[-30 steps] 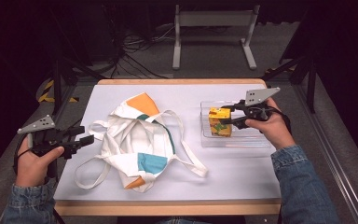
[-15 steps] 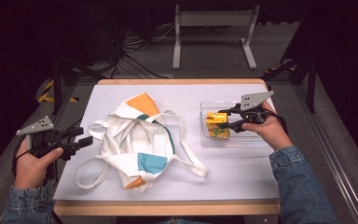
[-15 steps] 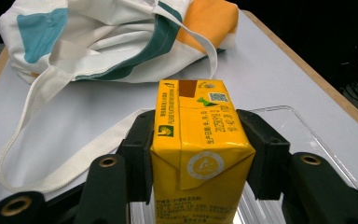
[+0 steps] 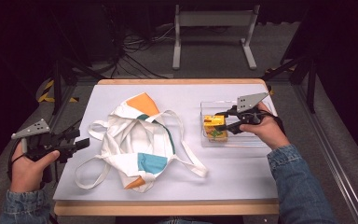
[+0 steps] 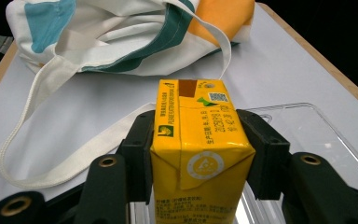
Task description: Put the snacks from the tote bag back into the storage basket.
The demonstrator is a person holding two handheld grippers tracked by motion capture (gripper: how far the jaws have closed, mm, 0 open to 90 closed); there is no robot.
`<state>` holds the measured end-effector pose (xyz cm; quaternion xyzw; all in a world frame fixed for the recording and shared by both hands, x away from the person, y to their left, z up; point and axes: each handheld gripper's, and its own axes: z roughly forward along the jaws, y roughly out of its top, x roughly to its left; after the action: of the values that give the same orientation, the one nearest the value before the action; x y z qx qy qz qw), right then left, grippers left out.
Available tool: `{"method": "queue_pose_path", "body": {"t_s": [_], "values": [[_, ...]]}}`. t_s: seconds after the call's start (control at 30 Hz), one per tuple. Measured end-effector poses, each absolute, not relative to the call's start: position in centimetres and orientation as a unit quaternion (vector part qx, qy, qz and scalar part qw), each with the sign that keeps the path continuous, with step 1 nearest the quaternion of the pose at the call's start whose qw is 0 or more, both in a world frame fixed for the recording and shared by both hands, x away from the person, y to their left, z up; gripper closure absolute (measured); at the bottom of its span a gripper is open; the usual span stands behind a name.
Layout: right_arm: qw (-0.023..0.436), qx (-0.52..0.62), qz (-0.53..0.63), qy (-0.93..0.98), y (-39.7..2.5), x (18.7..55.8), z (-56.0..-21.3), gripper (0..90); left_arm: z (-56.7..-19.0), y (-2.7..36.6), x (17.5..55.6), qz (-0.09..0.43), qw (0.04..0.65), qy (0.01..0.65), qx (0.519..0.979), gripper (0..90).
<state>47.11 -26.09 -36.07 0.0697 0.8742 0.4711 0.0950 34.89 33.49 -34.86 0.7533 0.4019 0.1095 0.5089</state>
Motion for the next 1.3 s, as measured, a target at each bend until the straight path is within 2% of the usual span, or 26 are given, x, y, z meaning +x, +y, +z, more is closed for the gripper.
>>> {"method": "queue_pose_path", "body": {"t_s": [0.9, 1.3], "values": [[0.065, 0.074, 0.453, 0.886, -27.2, 47.2, -36.4, 50.1, -34.9, 33.0, 35.5, 0.107, 0.507, 0.394, 0.759, 34.4], [0.076, 0.087, 0.423, 0.899, -28.1, 46.5, -36.4, 48.0, -34.9, 32.5, 36.0, 0.099, 0.510, 0.390, 0.760, 34.4]]}}
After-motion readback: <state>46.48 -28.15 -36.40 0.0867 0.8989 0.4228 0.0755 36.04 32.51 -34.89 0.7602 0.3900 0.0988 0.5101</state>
